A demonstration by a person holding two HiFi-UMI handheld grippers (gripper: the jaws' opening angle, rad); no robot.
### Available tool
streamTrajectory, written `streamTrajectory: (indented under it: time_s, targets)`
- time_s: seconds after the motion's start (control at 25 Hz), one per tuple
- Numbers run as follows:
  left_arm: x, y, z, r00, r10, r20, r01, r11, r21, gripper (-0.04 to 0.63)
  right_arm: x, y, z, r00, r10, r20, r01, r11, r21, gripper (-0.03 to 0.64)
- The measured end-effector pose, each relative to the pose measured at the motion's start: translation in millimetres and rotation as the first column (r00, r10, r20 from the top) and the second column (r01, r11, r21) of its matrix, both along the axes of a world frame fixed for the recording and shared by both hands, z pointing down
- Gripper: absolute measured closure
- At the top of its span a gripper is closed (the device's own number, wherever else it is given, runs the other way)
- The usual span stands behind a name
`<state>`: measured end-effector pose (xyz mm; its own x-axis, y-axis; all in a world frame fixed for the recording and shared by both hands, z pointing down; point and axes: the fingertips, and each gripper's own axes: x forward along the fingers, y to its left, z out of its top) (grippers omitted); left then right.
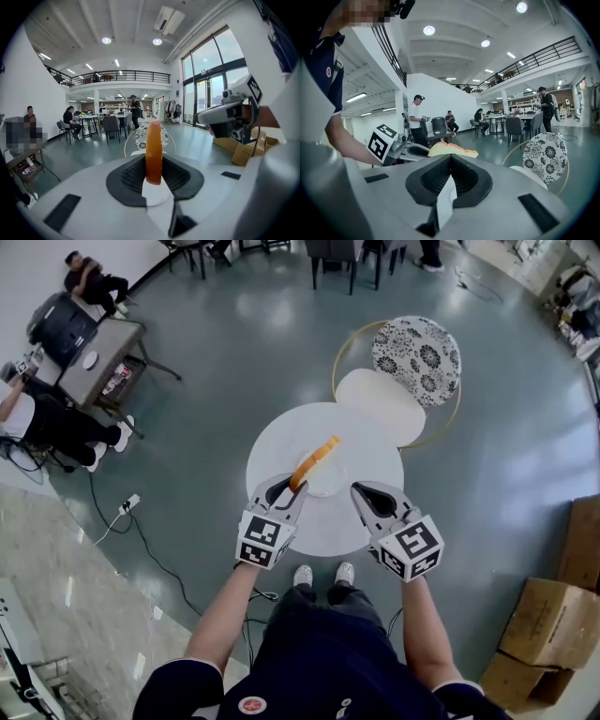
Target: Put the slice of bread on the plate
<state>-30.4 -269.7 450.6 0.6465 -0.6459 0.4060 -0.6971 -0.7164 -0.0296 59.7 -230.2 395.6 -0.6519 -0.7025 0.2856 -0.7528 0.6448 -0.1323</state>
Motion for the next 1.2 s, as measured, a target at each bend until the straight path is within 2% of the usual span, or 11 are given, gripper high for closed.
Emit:
streamTrajectory:
  time_s: [0.52, 0.84, 0.96, 1.2]
  targets:
    - [7, -35, 83, 0.983, 0.025, 0.183, -0.05, 0.99, 0.134, 0.502, 8, -11, 72, 1.0, 0.016, -0.001, -0.016, 0.992, -0.126, 0.612]
    - [8, -49, 117, 0.939, 0.051, 0.34, -0.125, 0.972, 0.2, 0.502, 8, -13, 95, 1.0, 0.021, 0.007, -0.02, 0.987, -0.16, 0.612]
    - [11, -49, 122, 0.926, 0.066, 0.373, -0.155, 0.964, 0.215, 0.502, 6, -11, 99, 1.0, 0.022, 0.008, -0.02, 0.986, -0.167, 0.612]
    - [12, -49, 130, 0.914, 0.069, 0.401, -0.172, 0.958, 0.228, 0.502, 5, -7, 103, 1.0, 0.017, 0.009, -0.015, 0.984, -0.176, 0.612]
